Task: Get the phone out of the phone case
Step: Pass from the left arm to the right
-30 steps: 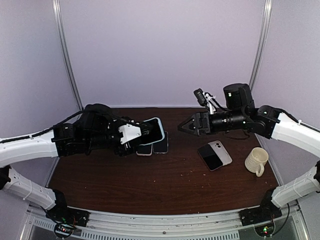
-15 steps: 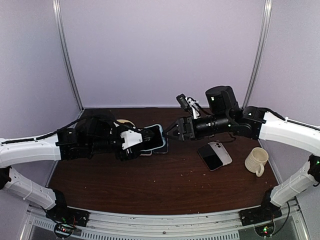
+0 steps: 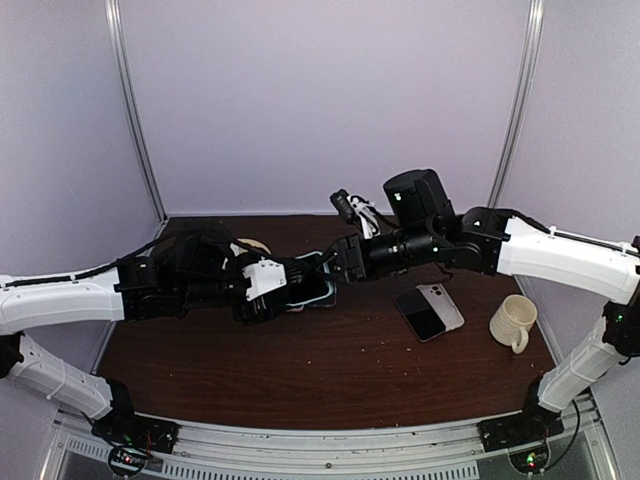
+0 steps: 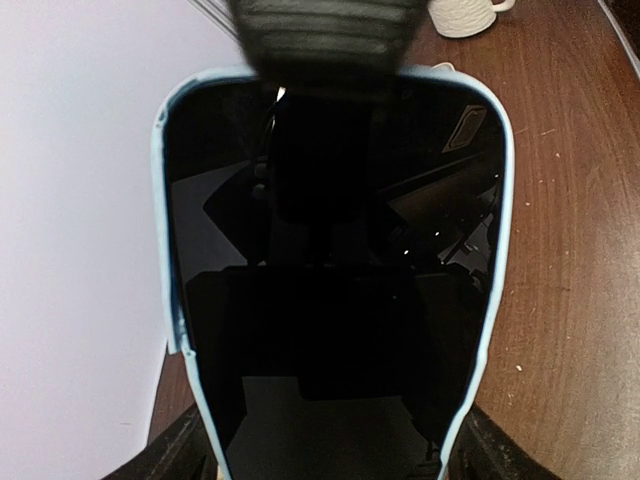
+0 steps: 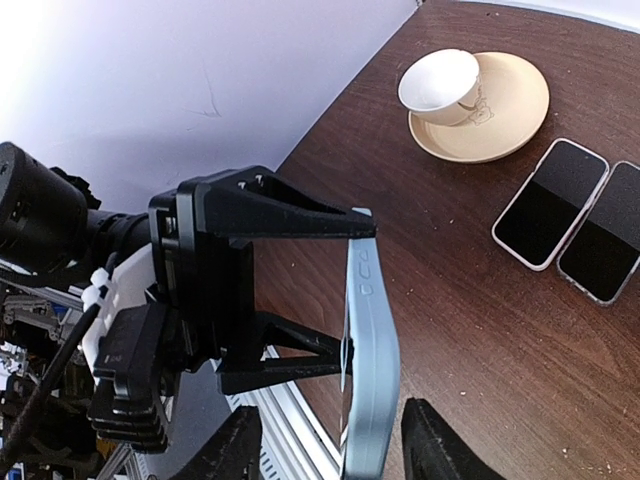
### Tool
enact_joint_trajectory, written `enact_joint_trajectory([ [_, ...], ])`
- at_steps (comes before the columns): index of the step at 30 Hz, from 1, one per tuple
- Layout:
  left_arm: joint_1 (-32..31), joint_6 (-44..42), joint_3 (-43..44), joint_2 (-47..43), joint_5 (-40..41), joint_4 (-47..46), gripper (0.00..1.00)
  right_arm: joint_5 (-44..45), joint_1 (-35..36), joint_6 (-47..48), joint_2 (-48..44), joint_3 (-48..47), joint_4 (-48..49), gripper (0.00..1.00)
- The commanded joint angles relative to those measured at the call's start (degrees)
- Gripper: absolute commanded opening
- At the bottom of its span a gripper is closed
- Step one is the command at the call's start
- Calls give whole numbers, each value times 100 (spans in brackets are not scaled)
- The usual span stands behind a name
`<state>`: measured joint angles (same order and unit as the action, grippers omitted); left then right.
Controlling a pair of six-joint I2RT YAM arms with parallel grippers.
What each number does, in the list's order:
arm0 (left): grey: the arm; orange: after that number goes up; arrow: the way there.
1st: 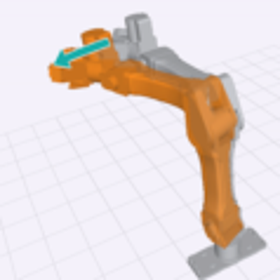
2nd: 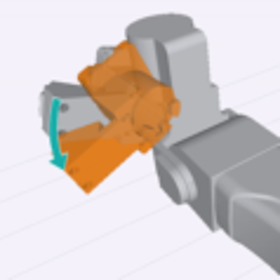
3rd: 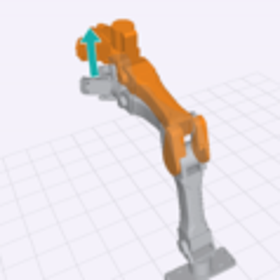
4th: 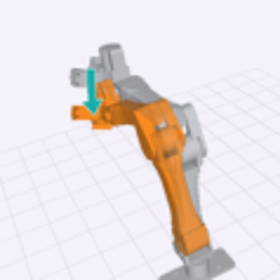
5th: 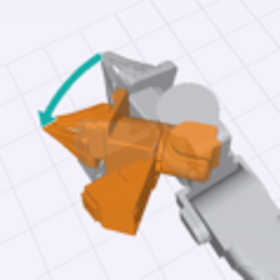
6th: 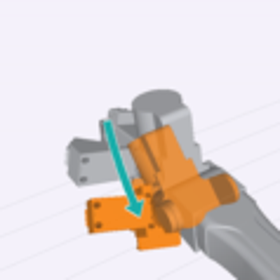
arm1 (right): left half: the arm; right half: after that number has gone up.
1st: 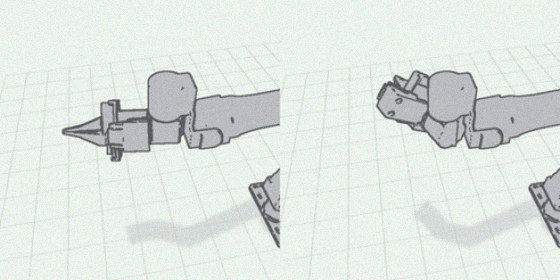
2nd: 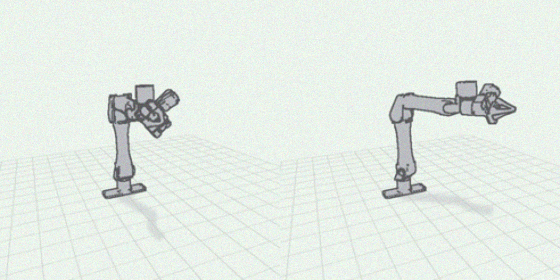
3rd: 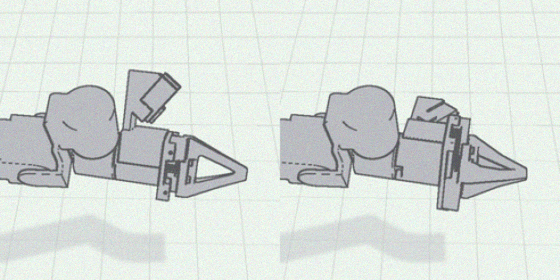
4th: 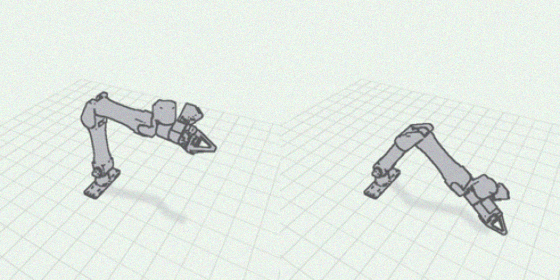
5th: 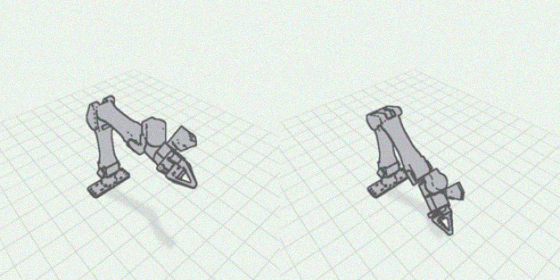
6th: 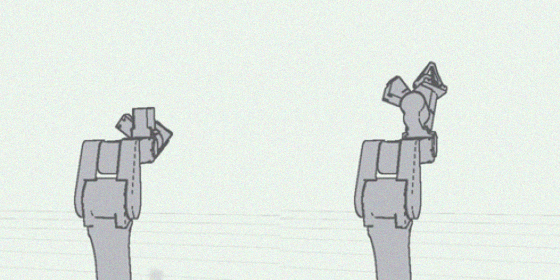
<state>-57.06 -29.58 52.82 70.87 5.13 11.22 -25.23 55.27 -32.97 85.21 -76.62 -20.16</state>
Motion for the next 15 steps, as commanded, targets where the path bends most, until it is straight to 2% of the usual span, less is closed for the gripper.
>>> enact_joint_trajectory([
  [1,4,175,219,22,-52,-455,46,348,53,-23,105,-242,-138,49],
  [4,2,219,238,31,-38,-468,46,416,64,-59,156,-274,-204,44],
  [15,25,286,260,0,-84,-434,46,366,136,-172,312,-258,-173,39],
])
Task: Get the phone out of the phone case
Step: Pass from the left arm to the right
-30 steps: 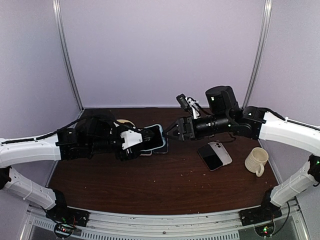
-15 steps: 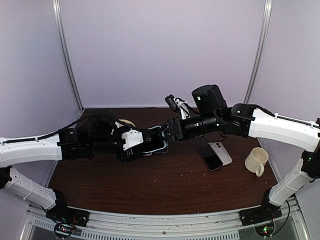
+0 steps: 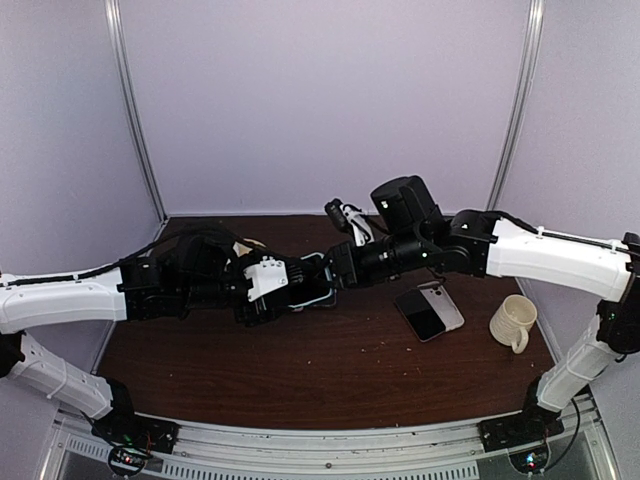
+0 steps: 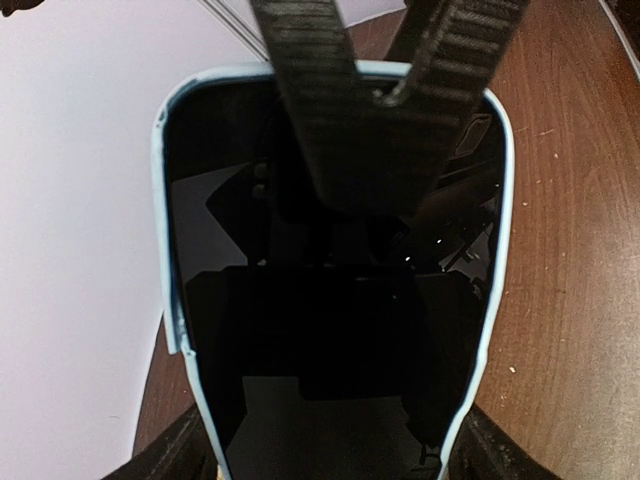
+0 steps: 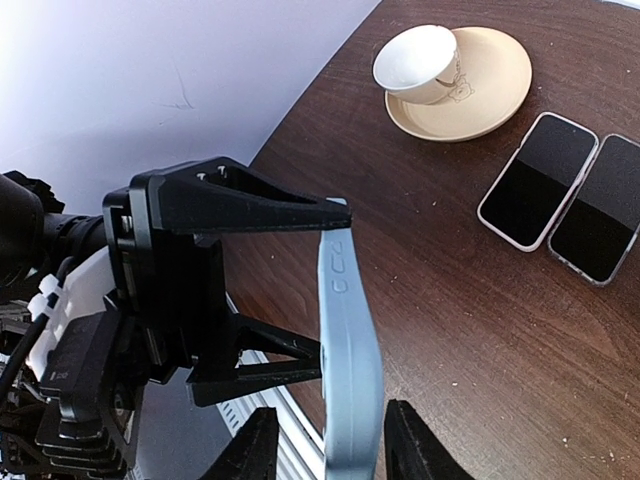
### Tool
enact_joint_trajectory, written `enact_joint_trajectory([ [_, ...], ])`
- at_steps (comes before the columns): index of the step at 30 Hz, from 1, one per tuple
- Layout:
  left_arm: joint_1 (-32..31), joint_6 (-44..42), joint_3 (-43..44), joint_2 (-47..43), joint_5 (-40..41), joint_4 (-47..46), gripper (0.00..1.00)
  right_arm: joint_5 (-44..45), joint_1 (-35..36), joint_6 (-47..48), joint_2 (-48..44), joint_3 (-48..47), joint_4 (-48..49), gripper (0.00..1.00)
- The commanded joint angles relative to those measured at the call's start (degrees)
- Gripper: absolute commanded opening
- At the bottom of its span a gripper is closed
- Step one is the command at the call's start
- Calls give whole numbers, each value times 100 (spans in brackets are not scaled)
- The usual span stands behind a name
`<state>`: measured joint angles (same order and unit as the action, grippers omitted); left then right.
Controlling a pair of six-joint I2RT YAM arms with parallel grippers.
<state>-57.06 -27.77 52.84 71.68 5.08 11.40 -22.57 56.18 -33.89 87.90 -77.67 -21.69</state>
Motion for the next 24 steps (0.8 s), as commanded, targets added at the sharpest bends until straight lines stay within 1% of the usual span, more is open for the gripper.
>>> enact_joint_trajectory([
  [1,20,109,261,-83,-78,-441,46,98,45,-95,50,-141,-12,38],
  [4,21,114,261,-91,-77,-424,46,84,59,-130,107,-159,-25,36],
  [10,26,131,258,-109,-129,-393,45,45,88,-157,153,-157,-87,23],
  [12,27,130,274,-93,-130,-387,46,-3,86,-147,164,-155,-77,17],
  [15,48,129,312,-76,-152,-337,46,-80,86,-144,175,-151,-17,4],
  [17,59,140,322,-83,-169,-324,47,-118,88,-130,190,-175,2,0],
  [19,71,140,338,-100,-214,-279,51,-171,85,-87,206,-187,30,0],
  [23,106,140,374,-121,-303,-195,72,-298,86,112,251,-275,-48,0],
  [24,106,140,372,-127,-306,-190,74,-280,86,178,254,-318,-128,0],
])
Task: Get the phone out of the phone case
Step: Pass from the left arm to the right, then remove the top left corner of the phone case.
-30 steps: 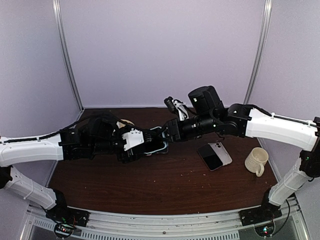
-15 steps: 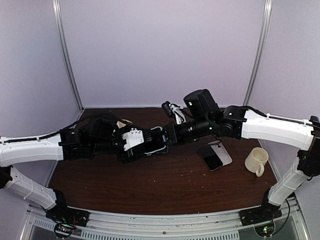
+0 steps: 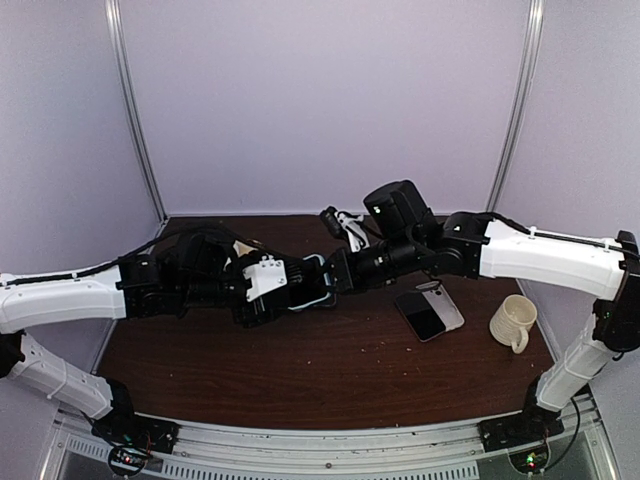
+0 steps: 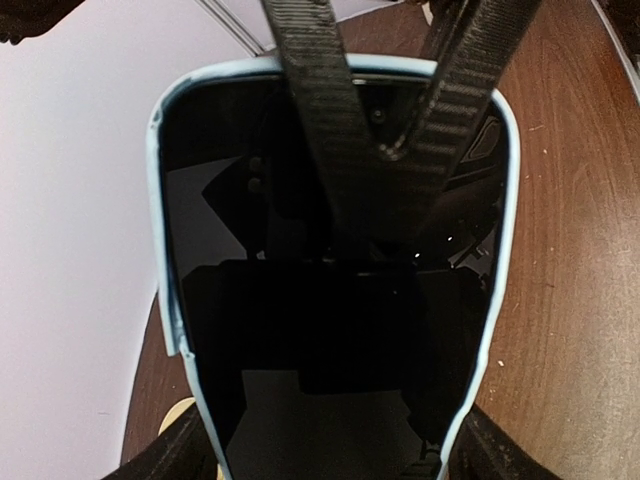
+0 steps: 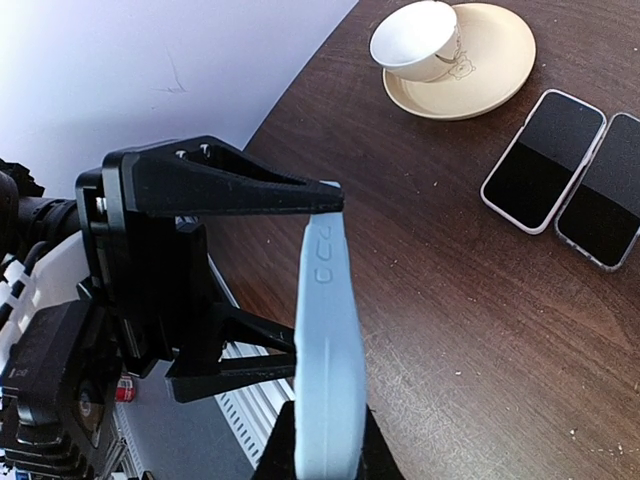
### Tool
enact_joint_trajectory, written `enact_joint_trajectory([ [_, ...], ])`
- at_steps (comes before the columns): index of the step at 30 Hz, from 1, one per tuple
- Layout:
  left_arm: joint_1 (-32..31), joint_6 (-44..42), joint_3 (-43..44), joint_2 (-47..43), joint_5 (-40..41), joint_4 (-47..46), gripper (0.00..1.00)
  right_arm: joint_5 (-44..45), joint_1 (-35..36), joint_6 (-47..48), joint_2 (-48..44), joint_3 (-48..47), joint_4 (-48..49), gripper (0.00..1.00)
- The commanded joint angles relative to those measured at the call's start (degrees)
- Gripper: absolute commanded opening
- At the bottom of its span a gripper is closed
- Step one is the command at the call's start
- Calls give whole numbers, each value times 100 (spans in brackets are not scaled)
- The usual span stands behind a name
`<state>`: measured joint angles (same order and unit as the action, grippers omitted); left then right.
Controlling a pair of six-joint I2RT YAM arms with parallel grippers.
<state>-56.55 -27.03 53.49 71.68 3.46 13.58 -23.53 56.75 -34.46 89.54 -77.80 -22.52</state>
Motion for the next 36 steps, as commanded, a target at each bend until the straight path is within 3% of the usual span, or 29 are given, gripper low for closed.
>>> enact_joint_trajectory([
  [1,57,70,302,-137,-166,-412,76,-154,31,290,98,-329,-124,0],
  [6,79,127,219,-267,-588,-455,87,26,25,651,24,-401,-318,0],
  [8,92,127,206,-312,-634,-454,97,66,0,839,-8,-430,-392,0],
  [18,129,146,0,-573,-681,-608,98,244,-101,1577,-166,-508,-638,0],
  [28,137,48,-258,-825,-547,-821,98,1277,-103,2743,-654,-82,-718,0],
  [33,140,-49,-198,-770,-574,-579,97,1417,-103,3240,-1062,490,-285,0],
  [36,148,-113,20,-700,-717,-156,98,931,-95,3894,-1435,1069,325,0],
])
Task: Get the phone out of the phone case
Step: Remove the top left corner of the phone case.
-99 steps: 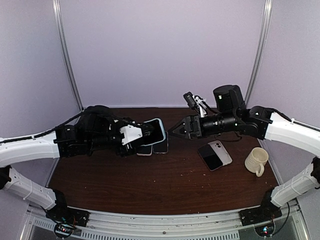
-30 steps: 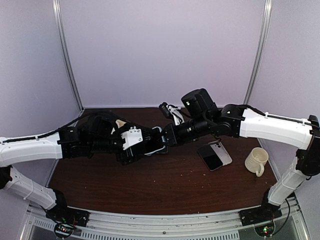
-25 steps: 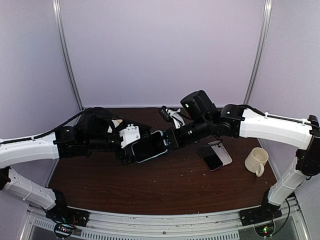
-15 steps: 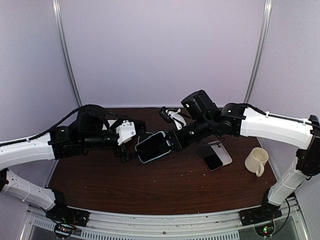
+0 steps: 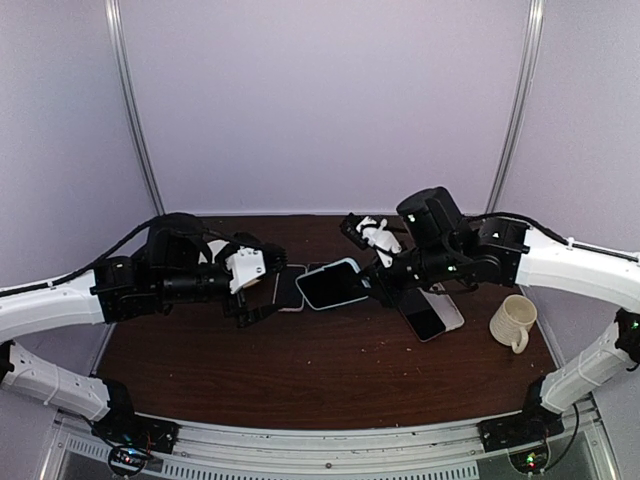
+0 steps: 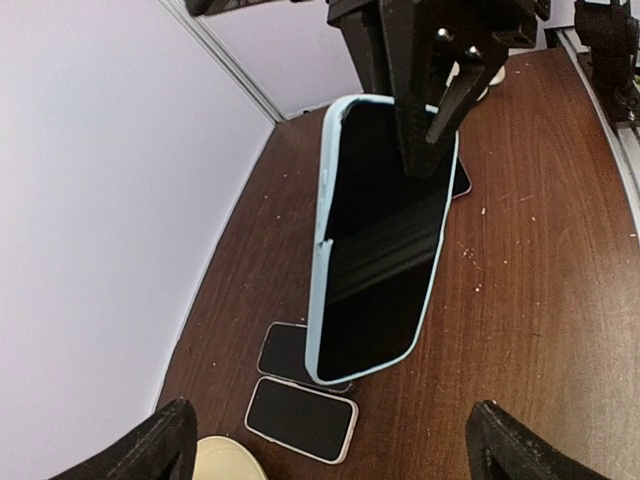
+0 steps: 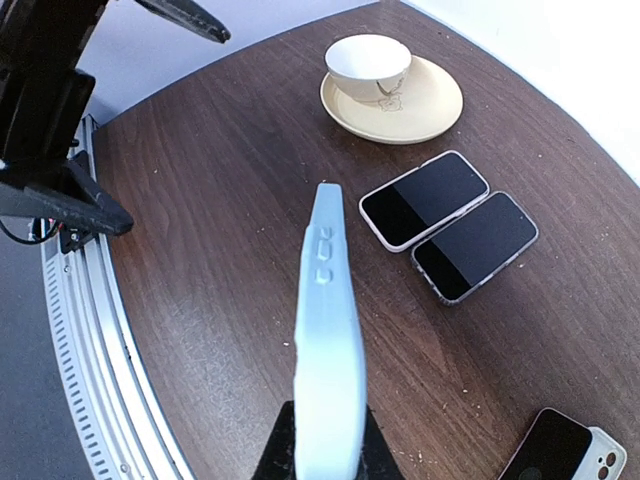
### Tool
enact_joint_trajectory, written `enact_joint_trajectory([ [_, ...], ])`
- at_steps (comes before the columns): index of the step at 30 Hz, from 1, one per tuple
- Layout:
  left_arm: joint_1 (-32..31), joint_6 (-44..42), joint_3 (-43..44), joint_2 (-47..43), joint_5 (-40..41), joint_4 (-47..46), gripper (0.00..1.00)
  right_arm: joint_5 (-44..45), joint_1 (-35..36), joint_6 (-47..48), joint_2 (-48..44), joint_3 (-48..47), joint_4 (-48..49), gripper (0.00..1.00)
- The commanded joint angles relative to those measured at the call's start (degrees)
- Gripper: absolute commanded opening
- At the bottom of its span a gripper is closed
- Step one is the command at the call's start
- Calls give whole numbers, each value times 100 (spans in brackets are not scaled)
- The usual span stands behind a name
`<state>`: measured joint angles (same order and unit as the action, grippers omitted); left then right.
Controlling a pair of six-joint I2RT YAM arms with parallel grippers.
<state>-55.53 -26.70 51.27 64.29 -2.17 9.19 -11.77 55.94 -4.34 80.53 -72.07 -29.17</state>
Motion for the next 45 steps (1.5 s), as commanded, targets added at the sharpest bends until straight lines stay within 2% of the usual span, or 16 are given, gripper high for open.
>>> enact_joint_trajectory([
  [1,57,-177,267,25,-252,361,97,-276,-6,1060,-679,669,1195,0],
  [3,104,-280,216,-82,-600,438,98,-299,0,1453,-907,935,1435,0],
  [7,179,-532,-82,-326,-1355,526,98,-82,13,2030,-1147,1044,1264,0],
  [9,174,-547,-136,-364,-1459,514,97,-93,13,2198,-1193,1046,1177,0],
  [17,236,-1101,-407,-489,-2048,637,97,-1073,21,3458,-1339,1249,941,0],
  [22,242,-1121,-381,-395,-2296,760,91,-1519,22,4137,-1360,1463,929,0],
  [30,238,-1241,-502,-271,-2877,800,72,-2077,71,4764,-1382,1629,1132,0],
  [36,236,-1209,-488,-136,-3155,808,65,-2100,144,4927,-1447,1721,1561,0],
  [45,236,-1188,-477,-38,-3426,851,53,-2101,264,5240,-1387,1658,1702,0],
])
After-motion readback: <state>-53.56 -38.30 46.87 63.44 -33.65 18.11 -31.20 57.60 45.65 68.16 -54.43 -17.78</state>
